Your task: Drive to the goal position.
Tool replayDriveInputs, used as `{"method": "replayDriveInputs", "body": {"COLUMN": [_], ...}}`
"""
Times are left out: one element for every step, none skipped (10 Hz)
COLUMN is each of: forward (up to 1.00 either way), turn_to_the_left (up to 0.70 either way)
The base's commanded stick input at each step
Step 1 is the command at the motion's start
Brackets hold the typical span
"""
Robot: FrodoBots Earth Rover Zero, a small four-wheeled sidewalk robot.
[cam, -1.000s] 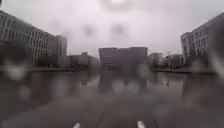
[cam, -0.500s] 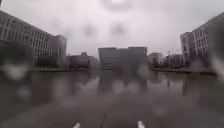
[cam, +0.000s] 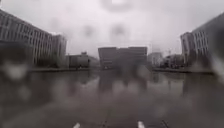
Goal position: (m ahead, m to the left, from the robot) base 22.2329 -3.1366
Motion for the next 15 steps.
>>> {"method": "replayDriveInputs", "body": {"forward": [0.70, 0.70, 0.70, 0.70, 0.70, 0.70, 0.70, 0.70, 0.70, 0.70, 0.70, 0.70, 0.70, 0.70, 0.70], "turn_to_the_left": [0.14, 0.14, 0.14, 0.12, 0.05, 0.00, 0.00, 0.00, 0.00, 0.00, 0.00, 0.00, 0.00, 0.00, 0.00]}}
